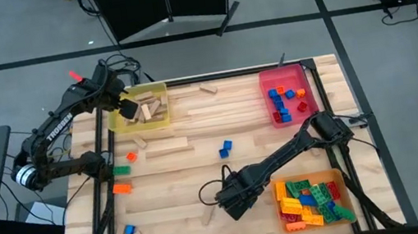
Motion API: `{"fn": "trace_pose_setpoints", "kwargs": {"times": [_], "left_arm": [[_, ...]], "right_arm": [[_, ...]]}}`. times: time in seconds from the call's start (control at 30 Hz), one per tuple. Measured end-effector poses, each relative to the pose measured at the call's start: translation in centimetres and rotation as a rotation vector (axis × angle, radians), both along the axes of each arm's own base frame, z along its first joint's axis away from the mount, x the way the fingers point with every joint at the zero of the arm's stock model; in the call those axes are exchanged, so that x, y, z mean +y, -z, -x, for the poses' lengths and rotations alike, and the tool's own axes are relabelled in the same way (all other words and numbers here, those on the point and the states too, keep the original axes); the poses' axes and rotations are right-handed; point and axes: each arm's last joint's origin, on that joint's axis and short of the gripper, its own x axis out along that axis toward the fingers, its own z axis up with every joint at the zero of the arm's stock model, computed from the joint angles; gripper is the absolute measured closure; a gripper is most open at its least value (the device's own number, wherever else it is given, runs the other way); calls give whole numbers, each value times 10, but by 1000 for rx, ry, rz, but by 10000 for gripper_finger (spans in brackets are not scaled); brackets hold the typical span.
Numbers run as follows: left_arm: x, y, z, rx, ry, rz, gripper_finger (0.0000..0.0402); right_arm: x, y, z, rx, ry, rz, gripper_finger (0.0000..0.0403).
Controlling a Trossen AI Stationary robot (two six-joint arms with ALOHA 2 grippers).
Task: Sort blocks by size
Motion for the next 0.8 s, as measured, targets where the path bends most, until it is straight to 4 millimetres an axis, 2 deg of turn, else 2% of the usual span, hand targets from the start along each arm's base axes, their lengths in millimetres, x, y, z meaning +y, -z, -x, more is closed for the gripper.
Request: {"fn": "trace_pose_setpoints", "kwargs": {"times": [0.17, 0.3, 0.4, 0.63, 0.8], "left_arm": [[0, 0, 0, 0, 0, -1, 172], [0, 0, 0, 0, 0, 0, 172], [0, 0, 0, 0, 0, 0, 172], [0, 0, 0, 0, 0, 0, 172], [0, 0, 0, 0, 0, 0, 172]], "right_arm": [[-2, 0, -3, -18, -48, -25, 241], [1, -1, -4, -39, -88, -54, 256], [3, -1, -3, -36, -91, -65, 230], [5, -1, -3, -38, -74, -75, 124], [13, -2, -2, -44, -87, -127, 87]]}}
